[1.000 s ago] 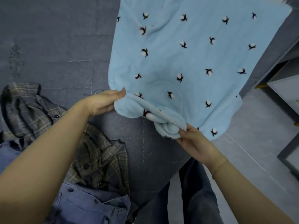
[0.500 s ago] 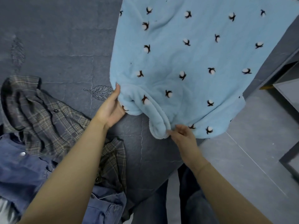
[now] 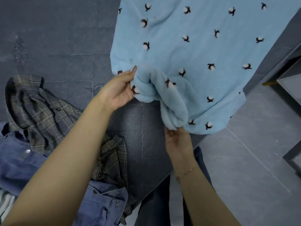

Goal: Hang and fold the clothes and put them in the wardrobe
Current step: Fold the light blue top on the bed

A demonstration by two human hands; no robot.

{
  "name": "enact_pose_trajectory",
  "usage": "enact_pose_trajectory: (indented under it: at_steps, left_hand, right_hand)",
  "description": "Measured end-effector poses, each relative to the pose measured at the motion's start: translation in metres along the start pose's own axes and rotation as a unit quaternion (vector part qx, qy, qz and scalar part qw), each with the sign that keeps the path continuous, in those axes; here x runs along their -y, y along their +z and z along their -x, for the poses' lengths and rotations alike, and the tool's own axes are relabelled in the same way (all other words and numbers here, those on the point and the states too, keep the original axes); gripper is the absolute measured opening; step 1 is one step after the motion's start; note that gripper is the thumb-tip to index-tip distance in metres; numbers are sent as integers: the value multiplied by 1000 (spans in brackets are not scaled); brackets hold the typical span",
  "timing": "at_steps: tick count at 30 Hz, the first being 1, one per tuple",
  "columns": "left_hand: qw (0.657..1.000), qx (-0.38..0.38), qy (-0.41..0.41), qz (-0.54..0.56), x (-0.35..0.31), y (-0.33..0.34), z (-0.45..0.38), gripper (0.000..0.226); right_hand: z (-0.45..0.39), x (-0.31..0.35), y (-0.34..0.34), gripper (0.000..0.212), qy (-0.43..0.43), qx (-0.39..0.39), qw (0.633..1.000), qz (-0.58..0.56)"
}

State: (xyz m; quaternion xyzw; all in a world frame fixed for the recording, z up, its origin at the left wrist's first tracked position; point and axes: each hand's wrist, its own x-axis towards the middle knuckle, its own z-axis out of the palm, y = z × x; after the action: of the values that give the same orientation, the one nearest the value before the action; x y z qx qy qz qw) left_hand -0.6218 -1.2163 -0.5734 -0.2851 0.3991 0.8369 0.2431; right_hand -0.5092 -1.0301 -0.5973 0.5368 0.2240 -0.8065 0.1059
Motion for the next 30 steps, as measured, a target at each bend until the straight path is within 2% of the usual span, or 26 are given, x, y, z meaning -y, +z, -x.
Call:
enact_pose_trajectory:
  at_steps: [2,4,6,8,9,11,13,15,17,18,19,20,21,22,24,26,30]
  left_hand:
    - [1000,3,3,-4,-8,1,-2,42]
    - [1000,19,14,16,-14,-2,-2,38]
    - [998,44,28,40,-18,-11,-3,37]
    - [996,62,34,56,-14,-27,-3,46]
    - [998,44,33,37,-8,-36,-4,49]
    - [994,-72,32,-76,11,-54,-3,43]
    - [952,-227,17,-204,38,-68,-3,33]
    - [874,-333,70,-348,62,-72,3,32]
    - [762,-329,190,-525,82,-60,15,39]
    - [712,-295,260,-581,91,-47,21,39]
    - [680,-243,313,-617,101,-33,24,38]
    - [658,-182,344,-645,112,-18,23,38]
    - [641,-123,339,-677,124,-6,20,42]
    - [621,-79,299,-720,135,3,16,49]
    - [578,-46,158,-799,156,1,6,63]
    - [567,-38,53,-821,166,-8,-3,66]
    - [575,-33,10,-818,162,-1,-10,68]
  right_hand:
    - [2,28,3,38,-11,26,999,-40]
    - [7,52,7,42,-24,75,996,-32]
    - [7,64,5,34,-36,119,990,63]
    - [3,59,0,30,-59,103,972,204]
    - [-1,52,-7,30,-70,80,954,279]
    - [-10,35,-27,30,-52,43,916,395]
    - [-16,22,-52,26,8,18,898,441]
    - [-21,17,-70,22,4,-20,887,461]
    - [-23,21,-76,17,-47,-29,875,481]
    - [-23,24,-75,14,-69,-23,868,490]
    - [-23,29,-73,12,-88,-14,860,502]
    - [-24,34,-71,10,-108,-4,849,517]
    - [-26,41,-69,11,-127,7,837,532]
    - [-28,48,-66,13,-146,20,824,546]
    - [-37,62,-61,19,-172,42,802,570]
    - [-45,79,-60,21,-162,42,800,577]
    - [-54,115,-63,15,-133,49,807,574]
